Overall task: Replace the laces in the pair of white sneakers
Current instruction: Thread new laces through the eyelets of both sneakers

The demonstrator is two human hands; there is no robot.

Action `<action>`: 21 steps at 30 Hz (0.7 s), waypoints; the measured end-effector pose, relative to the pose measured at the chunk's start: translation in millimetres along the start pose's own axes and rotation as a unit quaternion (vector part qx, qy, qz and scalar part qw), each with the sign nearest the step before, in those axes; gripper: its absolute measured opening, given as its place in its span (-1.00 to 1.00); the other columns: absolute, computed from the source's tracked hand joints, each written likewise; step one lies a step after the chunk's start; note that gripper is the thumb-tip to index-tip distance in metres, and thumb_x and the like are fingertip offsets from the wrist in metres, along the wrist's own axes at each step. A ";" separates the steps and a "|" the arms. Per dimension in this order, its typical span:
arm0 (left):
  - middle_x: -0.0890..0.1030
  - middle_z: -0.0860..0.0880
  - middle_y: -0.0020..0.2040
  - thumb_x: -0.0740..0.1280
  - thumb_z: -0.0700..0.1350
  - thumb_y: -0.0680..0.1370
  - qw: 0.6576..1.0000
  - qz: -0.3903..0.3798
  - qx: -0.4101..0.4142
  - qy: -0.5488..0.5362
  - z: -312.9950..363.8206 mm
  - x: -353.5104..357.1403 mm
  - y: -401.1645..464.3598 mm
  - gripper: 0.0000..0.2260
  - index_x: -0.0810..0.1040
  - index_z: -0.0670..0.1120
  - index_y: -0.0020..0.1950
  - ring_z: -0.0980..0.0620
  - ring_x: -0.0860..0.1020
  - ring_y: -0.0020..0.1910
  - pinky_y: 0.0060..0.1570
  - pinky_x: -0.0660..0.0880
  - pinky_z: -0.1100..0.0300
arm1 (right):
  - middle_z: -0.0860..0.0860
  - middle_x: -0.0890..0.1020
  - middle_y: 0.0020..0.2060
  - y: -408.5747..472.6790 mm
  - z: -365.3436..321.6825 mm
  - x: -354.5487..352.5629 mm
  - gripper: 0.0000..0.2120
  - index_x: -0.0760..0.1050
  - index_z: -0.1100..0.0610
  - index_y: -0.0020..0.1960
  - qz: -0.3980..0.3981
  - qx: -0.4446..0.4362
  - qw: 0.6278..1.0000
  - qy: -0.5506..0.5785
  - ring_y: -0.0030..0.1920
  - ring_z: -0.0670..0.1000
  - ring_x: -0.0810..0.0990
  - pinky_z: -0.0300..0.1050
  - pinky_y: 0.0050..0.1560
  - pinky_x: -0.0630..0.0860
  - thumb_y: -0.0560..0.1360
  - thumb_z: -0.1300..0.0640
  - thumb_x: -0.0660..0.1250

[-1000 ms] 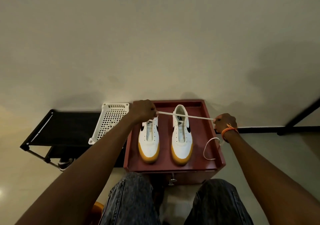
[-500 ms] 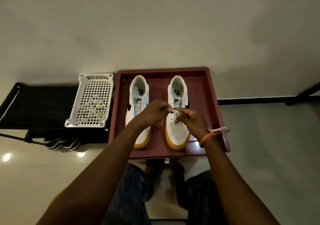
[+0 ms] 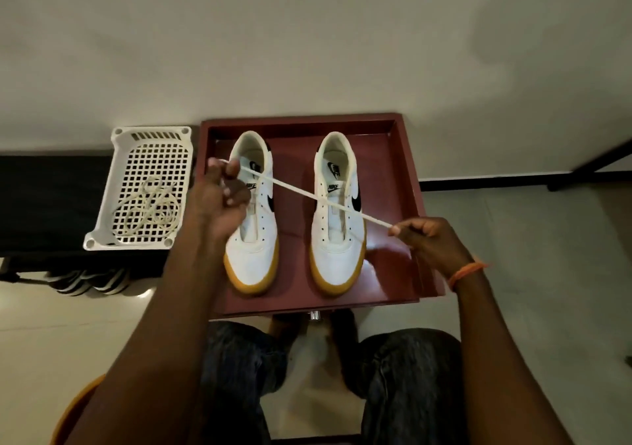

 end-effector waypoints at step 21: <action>0.34 0.05 -0.52 0.17 -0.11 0.67 0.971 0.094 0.204 0.080 80.8 77.1 -40.4 -0.73 0.36 -0.06 -0.24 0.11 0.33 -0.61 -0.56 0.15 0.36 | 0.05 0.47 -0.43 3.1 -70.2 -47.9 -0.88 0.67 0.23 -0.04 -0.040 -0.076 0.995 -0.053 -0.45 -0.15 0.38 -0.26 -0.37 0.40 0.55 0.22 0.36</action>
Point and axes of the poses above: each hand's wrist, its own y-axis towards the middle knuckle, its own x-axis out of the palm, z = x × y, the point moved 3 cm from there along y, towards the middle knuckle
